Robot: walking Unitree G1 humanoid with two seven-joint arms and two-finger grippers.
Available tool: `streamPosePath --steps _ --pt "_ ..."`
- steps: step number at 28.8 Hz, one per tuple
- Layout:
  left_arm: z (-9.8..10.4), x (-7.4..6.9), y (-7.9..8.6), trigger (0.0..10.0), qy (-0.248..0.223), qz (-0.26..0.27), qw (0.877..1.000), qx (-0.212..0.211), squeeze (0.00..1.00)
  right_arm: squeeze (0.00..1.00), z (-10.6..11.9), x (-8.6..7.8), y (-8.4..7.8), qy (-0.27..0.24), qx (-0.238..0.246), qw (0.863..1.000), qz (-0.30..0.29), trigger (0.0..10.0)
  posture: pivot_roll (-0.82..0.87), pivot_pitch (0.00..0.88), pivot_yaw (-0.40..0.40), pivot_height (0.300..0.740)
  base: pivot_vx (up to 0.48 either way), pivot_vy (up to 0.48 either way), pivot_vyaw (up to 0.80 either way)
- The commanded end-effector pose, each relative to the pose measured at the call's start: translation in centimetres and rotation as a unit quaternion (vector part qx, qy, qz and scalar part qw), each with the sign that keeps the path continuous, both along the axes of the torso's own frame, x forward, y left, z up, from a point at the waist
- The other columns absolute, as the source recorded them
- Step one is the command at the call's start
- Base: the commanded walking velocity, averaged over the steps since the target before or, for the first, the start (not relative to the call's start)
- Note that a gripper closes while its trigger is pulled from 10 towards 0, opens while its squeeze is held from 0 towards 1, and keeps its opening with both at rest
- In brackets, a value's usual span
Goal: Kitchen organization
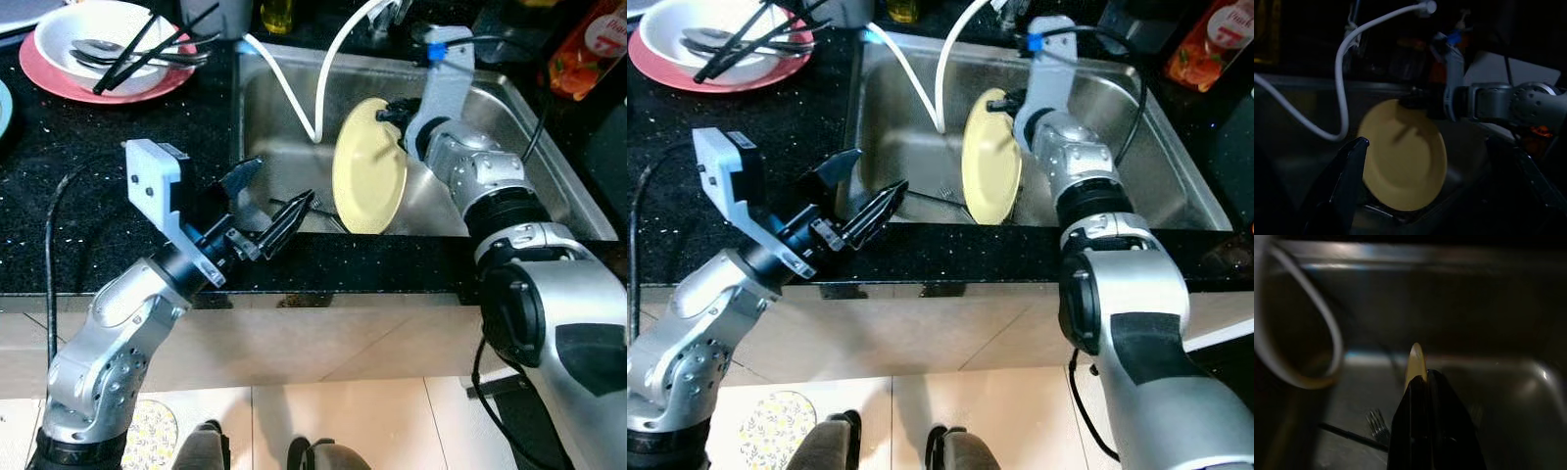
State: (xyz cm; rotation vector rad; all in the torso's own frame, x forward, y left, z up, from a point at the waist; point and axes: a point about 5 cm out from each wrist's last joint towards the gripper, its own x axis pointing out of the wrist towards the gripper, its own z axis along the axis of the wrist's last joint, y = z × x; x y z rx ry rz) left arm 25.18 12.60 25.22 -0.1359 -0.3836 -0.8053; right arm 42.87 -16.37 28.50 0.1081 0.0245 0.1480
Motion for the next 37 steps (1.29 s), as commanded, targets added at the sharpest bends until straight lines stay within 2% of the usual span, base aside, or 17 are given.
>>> streamPosePath --steps 1,2,3,9,12,14,16,20,21,24,29,31,32,34,35,36,37 --pt "0.1 -0.5 -0.2 10.0 -0.002 -0.012 1.0 0.003 0.0 0.0 -1.2 -0.1 -1.4 0.025 0.022 0.999 -0.025 4.6 0.14 0.243 -0.162 0.74 0.0 0.0 0.0" --pt "0.2 -0.6 -0.1 10.0 0.0 -0.011 1.0 0.004 0.0 0.0 -2.0 -0.2 -2.0 0.036 0.046 0.997 -0.042 10.0 0.15 0.246 -0.16 0.74 0.0 0.0 0.0" --pt "0.2 -0.6 -0.2 10.0 0.001 -0.011 1.0 0.005 0.0 1.0 -2.6 -0.3 -2.5 0.045 0.073 0.995 -0.055 10.0 0.15 0.246 -0.159 0.74 0.0 0.0 0.0" --pt "0.4 -0.3 -0.4 10.0 0.001 -0.014 1.0 0.003 0.0 1.0 -4.3 -0.5 -2.9 0.061 0.182 0.979 -0.068 10.0 0.14 0.237 -0.155 0.74 0.0 0.0 0.0" --pt "0.7 -0.2 -0.5 10.0 -0.005 -0.016 1.0 0.0 0.0 1.0 -2.1 -0.5 -3.3 -0.023 0.326 0.945 -0.017 10.0 0.15 0.22 -0.152 0.74 0.0 0.0 0.0" --pt "0.7 -0.2 -0.5 10.0 -0.006 -0.016 1.0 -0.001 0.0 1.0 -1.8 -0.5 -3.4 -0.034 0.341 0.94 -0.008 10.0 0.15 0.22 -0.152 0.74 0.0 0.0 0.0" --pt "0.9 0.0 -0.5 10.0 -0.01 -0.016 1.0 -0.004 0.0 1.0 -0.4 -0.8 -3.8 -0.084 0.378 0.921 0.039 10.0 0.15 0.202 -0.145 0.74 0.0 0.0 0.0" --pt "1.0 0.1 -0.5 10.0 -0.011 -0.016 1.0 -0.005 0.0 1.0 0.0 -0.9 -4.0 -0.101 0.388 0.914 0.056 10.0 0.15 0.198 -0.143 0.74 0.0 0.0 0.0" --pt "1.1 0.3 -0.5 10.0 -0.015 -0.018 1.0 -0.008 0.0 0.0 0.8 -1.4 -4.1 -0.144 0.39 0.903 0.112 10.0 0.14 0.18 -0.135 0.74 0.0 0.0 0.0" --pt "1.5 0.8 -0.6 10.0 -0.022 -0.023 0.999 -0.015 0.0 0.0 1.6 -4.2 -3.4 -0.235 0.369 0.858 0.268 10.0 0.13 0.154 -0.127 0.74 0.0 0.0 0.0" --pt "1.5 1.0 -0.7 10.0 -0.022 -0.029 0.999 -0.016 0.0 0.0 1.3 -6.2 -2.8 -0.26 0.364 0.83 0.333 10.0 0.13 0.136 -0.12 0.74 0.0 0.0 0.0" --pt "1.5 1.1 -1.0 10.0 -0.022 -0.045 0.998 -0.025 0.0 0.0 0.9 -9.1 -1.7 -0.277 0.349 0.79 0.421 10.0 0.12 0.113 -0.113 0.74 0.0 0.0 0.0" --pt "1.5 1.1 -1.0 10.0 -0.022 -0.045 0.998 -0.025 0.0 0.0 0.9 -9.1 -1.7 -0.277 0.349 0.79 0.421 10.0 0.12 0.113 -0.113 0.74 0.0 0.0 0.0" --pt "1.6 1.1 -1.1 10.0 -0.019 -0.067 0.997 -0.031 0.0 0.0 0.7 -11.8 -1.2 -0.29 0.343 0.745 0.494 10.0 0.11 0.095 -0.108 0.74 0.0 0.0 0.0" --pt "1.6 1.1 -1.1 10.0 -0.019 -0.067 0.997 -0.031 0.0 0.0 0.7 -11.8 -1.2 -0.29 0.343 0.745 0.494 10.0 0.11 0.095 -0.108 0.74 0.0 0.0 0.0" --pt "1.6 1.1 -1.2 10.0 -0.018 -0.077 0.996 -0.03 0.0 0.0 0.6 -12.8 -0.8 -0.289 0.34 0.726 0.524 10.0 0.11 0.09 -0.106 0.74 0.0 0.0 0.0" --pt "1.6 1.1 -1.2 10.0 -0.018 -0.077 0.996 -0.03 0.0 0.0 0.6 -12.8 -0.8 -0.289 0.34 0.726 0.524 10.0 0.11 0.09 -0.106 0.74 0.0 0.0 0.0"
